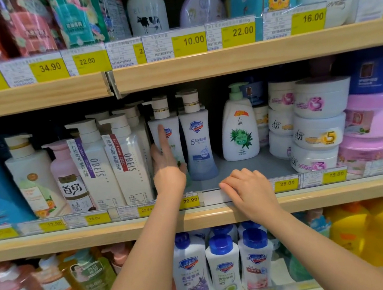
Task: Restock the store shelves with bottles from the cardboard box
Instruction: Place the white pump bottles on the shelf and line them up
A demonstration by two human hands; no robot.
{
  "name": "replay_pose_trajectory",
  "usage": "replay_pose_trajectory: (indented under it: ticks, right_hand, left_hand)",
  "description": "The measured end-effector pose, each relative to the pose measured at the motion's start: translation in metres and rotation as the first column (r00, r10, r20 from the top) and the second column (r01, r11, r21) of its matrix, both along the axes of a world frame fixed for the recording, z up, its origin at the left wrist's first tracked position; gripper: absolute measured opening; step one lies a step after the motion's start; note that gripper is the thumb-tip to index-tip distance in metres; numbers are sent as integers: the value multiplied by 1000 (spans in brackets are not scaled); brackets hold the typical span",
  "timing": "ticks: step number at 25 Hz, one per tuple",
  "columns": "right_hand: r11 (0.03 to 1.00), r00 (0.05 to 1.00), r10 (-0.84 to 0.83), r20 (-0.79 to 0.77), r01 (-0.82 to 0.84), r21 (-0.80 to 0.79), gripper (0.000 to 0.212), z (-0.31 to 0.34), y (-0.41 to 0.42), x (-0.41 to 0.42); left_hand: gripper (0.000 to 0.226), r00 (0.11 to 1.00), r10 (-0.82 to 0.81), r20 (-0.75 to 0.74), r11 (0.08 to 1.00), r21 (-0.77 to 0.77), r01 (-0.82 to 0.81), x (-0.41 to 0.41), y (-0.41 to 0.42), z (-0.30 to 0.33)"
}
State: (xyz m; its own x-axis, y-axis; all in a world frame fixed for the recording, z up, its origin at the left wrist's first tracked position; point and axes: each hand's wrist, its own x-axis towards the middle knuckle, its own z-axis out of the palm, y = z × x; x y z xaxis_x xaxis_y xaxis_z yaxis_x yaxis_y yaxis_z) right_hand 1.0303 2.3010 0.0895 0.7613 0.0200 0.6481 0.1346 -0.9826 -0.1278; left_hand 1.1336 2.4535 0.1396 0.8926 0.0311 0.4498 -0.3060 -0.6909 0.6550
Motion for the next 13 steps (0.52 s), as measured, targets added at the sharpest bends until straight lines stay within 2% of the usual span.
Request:
replay_pose_trajectory:
  ticks: [3,10,13]
  right_hand:
    - [1000,1000,-22,10,23,-10,46,-2,1,-1]
    - [998,999,-43,18,44,-37,44,-5,0,1]
    - [999,999,-45,-25,44,-24,46,-4,0,-1]
  left_hand:
    - [114,1000,-7,-22,1000,-13,7,6,-1,0]
    - [111,998,-51,36,998,-25,52,11,0,-3]
    - [114,998,-51,25,998,-36,52,11,1,-2]
